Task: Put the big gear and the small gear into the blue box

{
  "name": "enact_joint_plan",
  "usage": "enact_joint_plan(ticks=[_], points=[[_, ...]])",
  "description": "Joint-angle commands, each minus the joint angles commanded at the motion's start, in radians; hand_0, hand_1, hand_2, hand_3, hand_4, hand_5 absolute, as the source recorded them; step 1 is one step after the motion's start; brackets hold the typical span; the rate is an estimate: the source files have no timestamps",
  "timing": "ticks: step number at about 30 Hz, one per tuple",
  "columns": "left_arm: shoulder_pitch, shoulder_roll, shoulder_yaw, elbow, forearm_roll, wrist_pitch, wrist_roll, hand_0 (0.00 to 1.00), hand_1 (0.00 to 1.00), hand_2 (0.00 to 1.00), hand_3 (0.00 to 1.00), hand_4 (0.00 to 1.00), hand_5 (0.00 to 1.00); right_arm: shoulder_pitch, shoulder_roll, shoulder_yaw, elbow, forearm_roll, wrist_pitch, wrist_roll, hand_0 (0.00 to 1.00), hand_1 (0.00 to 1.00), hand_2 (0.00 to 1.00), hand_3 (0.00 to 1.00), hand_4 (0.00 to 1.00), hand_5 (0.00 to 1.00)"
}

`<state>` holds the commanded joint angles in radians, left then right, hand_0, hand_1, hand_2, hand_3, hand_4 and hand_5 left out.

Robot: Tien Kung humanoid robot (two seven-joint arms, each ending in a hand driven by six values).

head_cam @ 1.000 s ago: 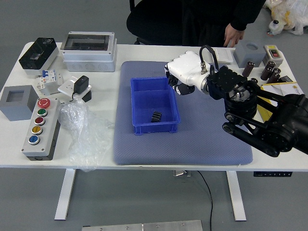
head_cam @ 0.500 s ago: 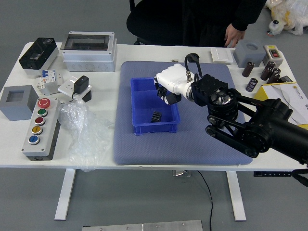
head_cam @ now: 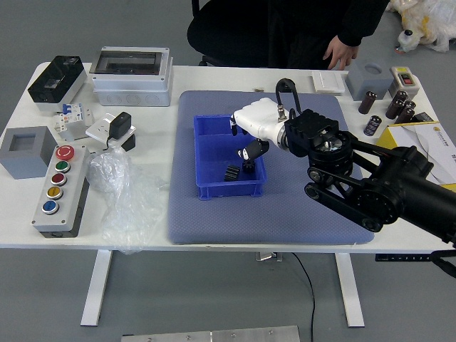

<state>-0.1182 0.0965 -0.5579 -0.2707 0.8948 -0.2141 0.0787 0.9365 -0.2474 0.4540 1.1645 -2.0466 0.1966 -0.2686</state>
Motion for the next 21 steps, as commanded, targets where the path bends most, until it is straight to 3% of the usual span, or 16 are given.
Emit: enact_joint_plan(ticks=[9, 20, 21], points=[[0.002, 0.003, -0.006, 0.0, 0.002, 0.0, 0.001, 0.858, 0.835, 0.839, 0.845, 0.753, 0.689, -0.008, -0.057, 0.071, 0.047, -0.014, 0.012, -0.008, 0.605, 0.559, 0.715, 0.781, 0.837, 0.481], [0.005, 0.007, -0.028, -0.001, 0.012, -0.001, 0.0, 0.858, 0.836, 0.839, 0.846, 0.753, 0.689, -0.127, -0.208, 0.252, 0.162, -0.068, 0.059, -0.037, 0.631, 0.601, 0.732, 0.772, 0.825, 0.484], [0.005, 0.007, -0.029, -0.001, 0.012, -0.002, 0.0, 0.858, 0.836, 0.839, 0.845, 0.753, 0.689, -0.145, -0.22, 0.273, 0.173, -0.071, 0.06, -0.04, 0.67, 0.656, 0.76, 0.761, 0.812, 0.488]])
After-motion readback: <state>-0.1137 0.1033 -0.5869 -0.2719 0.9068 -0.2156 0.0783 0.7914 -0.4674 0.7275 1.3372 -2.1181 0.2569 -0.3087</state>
